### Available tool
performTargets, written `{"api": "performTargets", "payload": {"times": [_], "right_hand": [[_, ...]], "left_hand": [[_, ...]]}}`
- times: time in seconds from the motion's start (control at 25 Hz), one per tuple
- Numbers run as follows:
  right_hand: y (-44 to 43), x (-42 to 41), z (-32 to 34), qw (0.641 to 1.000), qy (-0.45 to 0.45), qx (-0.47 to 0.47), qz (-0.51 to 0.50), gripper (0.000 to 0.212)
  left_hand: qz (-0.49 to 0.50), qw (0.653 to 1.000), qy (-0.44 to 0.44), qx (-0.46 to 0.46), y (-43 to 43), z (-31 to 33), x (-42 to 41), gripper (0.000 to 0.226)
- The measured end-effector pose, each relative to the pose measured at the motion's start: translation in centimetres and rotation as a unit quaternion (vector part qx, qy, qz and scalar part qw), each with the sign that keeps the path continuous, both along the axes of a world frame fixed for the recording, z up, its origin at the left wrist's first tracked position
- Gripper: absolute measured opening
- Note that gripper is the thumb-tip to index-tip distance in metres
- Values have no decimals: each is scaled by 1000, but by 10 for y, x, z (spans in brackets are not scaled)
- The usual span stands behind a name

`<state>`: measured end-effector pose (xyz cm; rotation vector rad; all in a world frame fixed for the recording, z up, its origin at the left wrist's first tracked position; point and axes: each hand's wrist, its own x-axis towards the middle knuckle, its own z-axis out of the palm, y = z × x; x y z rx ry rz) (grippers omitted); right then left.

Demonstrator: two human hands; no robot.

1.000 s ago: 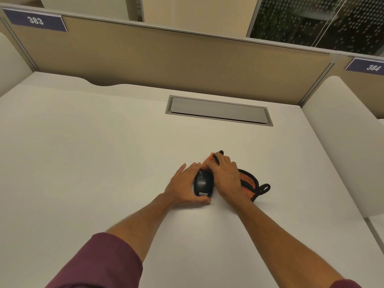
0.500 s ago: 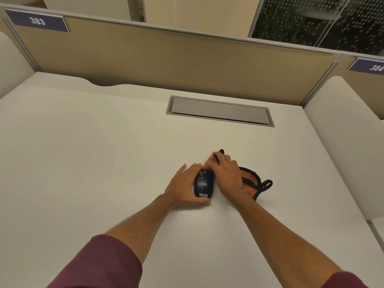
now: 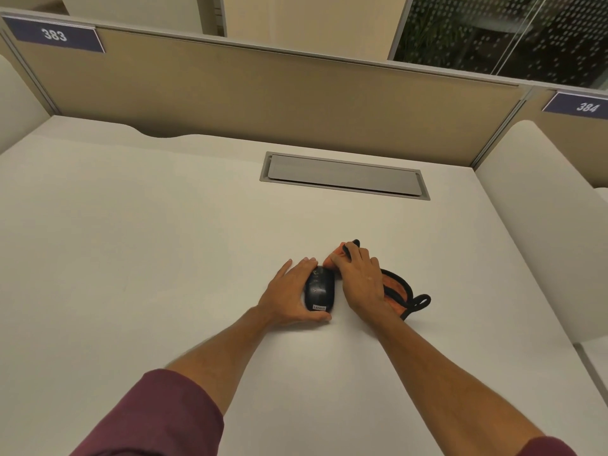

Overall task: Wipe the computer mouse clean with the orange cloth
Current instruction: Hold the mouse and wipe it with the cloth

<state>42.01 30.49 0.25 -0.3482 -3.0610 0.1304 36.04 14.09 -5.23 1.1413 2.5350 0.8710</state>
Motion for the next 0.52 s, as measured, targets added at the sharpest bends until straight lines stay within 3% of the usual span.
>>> {"api": "performTargets", "payload": {"times": [0.16, 0.36, 0.52], "right_hand": [[-4, 15, -3, 996, 52, -71, 17, 33], [4, 32, -15, 1000, 31, -2, -4, 39], [2, 39, -8, 996, 65, -56, 24, 42]], "left_hand": [[-6, 1000, 0, 2, 0, 1, 0, 113], [-6, 1000, 2, 2, 0, 2, 0, 113], [-6, 1000, 1, 5, 0, 2, 1, 114]]}}
